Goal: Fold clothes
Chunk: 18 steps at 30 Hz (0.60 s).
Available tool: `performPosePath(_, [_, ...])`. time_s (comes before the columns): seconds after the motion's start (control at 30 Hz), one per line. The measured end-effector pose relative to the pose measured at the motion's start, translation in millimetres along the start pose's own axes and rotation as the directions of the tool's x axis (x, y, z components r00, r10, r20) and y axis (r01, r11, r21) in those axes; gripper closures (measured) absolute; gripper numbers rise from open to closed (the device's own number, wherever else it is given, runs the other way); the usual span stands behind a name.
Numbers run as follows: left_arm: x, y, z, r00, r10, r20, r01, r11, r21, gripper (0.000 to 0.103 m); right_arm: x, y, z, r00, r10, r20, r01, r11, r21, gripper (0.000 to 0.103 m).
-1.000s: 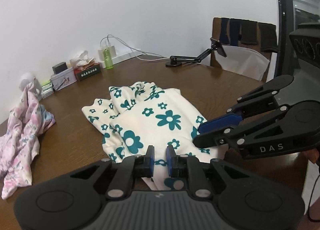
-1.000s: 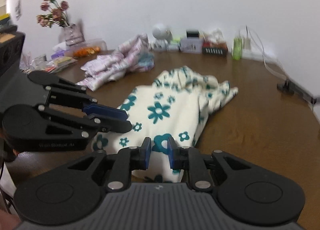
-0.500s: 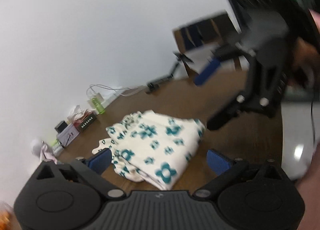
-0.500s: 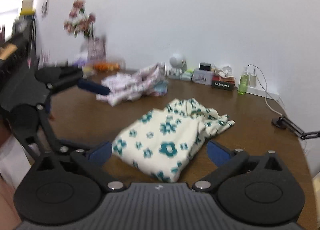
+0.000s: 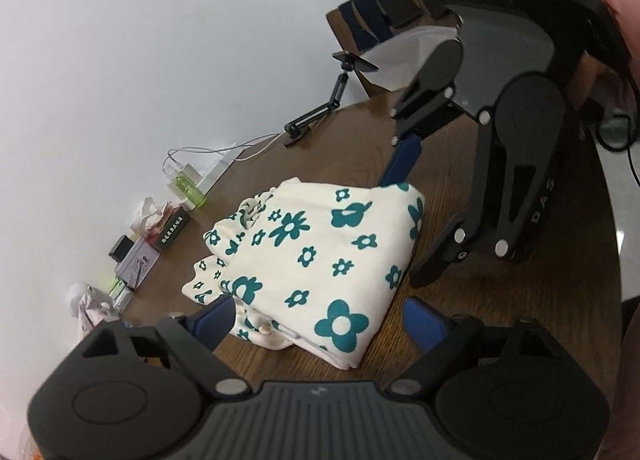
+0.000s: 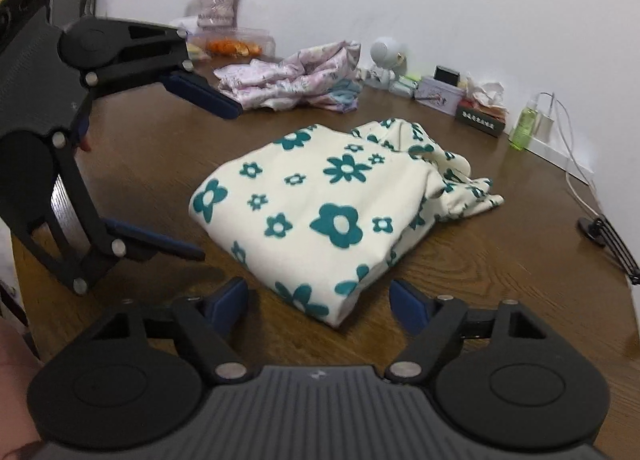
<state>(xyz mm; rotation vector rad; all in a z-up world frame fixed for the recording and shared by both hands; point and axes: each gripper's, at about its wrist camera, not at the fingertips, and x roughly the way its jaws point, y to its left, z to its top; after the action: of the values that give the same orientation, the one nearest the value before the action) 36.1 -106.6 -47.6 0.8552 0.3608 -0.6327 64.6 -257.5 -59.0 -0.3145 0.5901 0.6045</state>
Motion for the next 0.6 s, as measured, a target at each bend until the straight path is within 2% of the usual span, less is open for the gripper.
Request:
performPosePath(0.07, [4,-1,-1,1.000,-0.008,-0.008,0.008,1.000,0.017,0.012,0,-1,-1,0.999,0.030,0.017,-0.030,0.999,-0.015,0.038])
performPosePath(0.1, [6,-1,-2,1.000,-0.012,-0.013,0.012,1.000,0.025,0.012,0,-1,-1,0.999,0.042,0.023,-0.042,0.999,-0.023,0.053])
performPosePath(0.23, [10,-3,-2,1.000,0.011,-0.012,-0.011,0.998,0.062,0.012,-3,-7,0,0.996,0.083,0.033,-0.083,0.997,0.000,0.067])
performPosePath(0.4, [12,-11,1,0.999,0.051,0.007,-0.052,0.984,0.168,0.012,-7,-30,8,0.985,0.166,0.037,-0.170,0.973,0.155,0.070])
performPosePath(0.6, [21,-21,5,0.994,0.110,0.020,-0.110,0.936,0.333,0.018,-12,-48,24,0.971,0.240,0.019,-0.237,0.939,0.249,0.072])
